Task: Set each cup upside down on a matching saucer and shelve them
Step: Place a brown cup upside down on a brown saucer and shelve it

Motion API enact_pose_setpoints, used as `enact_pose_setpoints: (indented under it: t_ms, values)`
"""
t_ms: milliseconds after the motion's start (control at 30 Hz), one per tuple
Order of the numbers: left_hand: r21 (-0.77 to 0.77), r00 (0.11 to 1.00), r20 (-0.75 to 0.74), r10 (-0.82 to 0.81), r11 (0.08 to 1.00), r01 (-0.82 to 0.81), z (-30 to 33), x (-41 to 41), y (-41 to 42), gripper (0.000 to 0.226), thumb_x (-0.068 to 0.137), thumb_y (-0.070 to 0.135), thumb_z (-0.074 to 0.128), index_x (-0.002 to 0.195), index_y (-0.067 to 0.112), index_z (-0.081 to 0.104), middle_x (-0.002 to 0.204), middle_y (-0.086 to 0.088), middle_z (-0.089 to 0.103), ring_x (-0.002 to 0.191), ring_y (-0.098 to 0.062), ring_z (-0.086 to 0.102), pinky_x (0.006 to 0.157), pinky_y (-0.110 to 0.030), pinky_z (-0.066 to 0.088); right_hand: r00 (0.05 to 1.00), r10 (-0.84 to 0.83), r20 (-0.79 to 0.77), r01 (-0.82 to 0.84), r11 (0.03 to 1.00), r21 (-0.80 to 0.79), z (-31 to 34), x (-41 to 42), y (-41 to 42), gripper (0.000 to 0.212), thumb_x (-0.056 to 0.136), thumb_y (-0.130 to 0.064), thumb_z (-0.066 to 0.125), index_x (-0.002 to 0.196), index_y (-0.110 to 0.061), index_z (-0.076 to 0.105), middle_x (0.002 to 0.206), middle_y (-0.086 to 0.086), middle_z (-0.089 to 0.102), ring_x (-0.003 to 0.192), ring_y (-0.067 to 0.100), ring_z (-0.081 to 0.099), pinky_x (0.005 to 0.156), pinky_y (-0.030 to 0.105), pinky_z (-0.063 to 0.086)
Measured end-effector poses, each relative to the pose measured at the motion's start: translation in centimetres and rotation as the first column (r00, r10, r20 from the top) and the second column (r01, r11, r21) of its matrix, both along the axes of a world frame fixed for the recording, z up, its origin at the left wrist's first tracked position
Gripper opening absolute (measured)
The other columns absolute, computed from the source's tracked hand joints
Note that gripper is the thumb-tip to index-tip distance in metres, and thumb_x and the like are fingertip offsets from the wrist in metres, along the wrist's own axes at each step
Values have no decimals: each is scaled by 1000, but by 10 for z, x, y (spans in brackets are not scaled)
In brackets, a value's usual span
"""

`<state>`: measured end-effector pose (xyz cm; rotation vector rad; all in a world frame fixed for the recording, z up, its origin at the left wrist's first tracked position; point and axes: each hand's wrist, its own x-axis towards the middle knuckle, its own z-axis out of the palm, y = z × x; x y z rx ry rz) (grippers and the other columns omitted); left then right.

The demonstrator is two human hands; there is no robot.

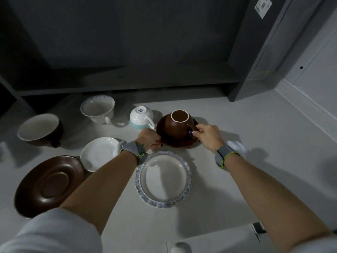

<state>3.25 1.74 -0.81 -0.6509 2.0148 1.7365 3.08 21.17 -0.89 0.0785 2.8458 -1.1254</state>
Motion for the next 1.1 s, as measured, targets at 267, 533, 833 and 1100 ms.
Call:
enact_pose_setpoints:
  t_ms: [267, 533, 833, 1100]
  values:
    - [-3, 1000, -28, 3, 1000, -3, -5, -5, 2, 26, 91, -10, 42, 68, 3, 47, 69, -15, 51, 26, -10, 54, 45, -23, 52, 1000, 12, 25, -10, 998, -70, -6, -2, 4, 29, 83, -16, 66, 106, 2, 68, 88, 24, 70, 74, 20, 54, 77, 29, 46]
    - [-5, 1000, -23, 6, 1000, -6, -6, -11, 1, 15, 92, -6, 42, 81, -1, 50, 70, -13, 49, 57, -23, 52, 41, -21, 51, 988, -149, 49, 157, 960, -230, -3, -14, 17, 27, 82, -35, 64, 67, -13, 65, 53, 5, 56, 41, 8, 49, 41, 7, 41]
    - [-133, 1000, -8, 26, 991, -27, -14, -26, 5, 9, 90, -3, 47, 98, -3, 50, 68, -11, 49, 41, -20, 57, 36, -22, 49, 952, -176, 250, 232, 949, -214, -17, -40, 21, 14, 89, -10, 54, 84, -4, 66, 66, 11, 56, 39, 11, 56, 36, 11, 44]
    - [-173, 998, -53, 23, 984, -32, -17, -29, 9, 7, 88, -4, 50, 88, 3, 54, 98, -17, 56, 61, -20, 56, 45, -21, 54, 914, -145, 379, 226, 957, -179, -16, -60, 20, 33, 85, -2, 56, 54, -7, 50, 55, 9, 52, 24, 13, 53, 24, 10, 35]
